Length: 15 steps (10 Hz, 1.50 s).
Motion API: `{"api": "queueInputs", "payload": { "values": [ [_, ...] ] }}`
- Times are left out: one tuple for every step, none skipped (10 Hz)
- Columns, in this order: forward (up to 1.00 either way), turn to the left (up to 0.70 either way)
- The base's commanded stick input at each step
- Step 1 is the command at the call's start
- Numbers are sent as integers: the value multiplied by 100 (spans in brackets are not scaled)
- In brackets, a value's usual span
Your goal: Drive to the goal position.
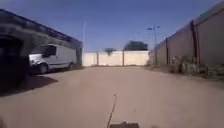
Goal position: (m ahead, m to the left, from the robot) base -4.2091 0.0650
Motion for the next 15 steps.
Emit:
{"api": "queueInputs", "payload": {
  "values": [
    [0, 45],
    [100, 0],
    [100, 0],
    [100, 0],
    [100, 0],
    [100, 0],
    [100, 0],
    [100, 0],
    [100, 0],
    [100, 0],
    [100, 0],
    [100, 0],
    [100, 0],
    [100, 0],
    [100, 0]
  ]
}}
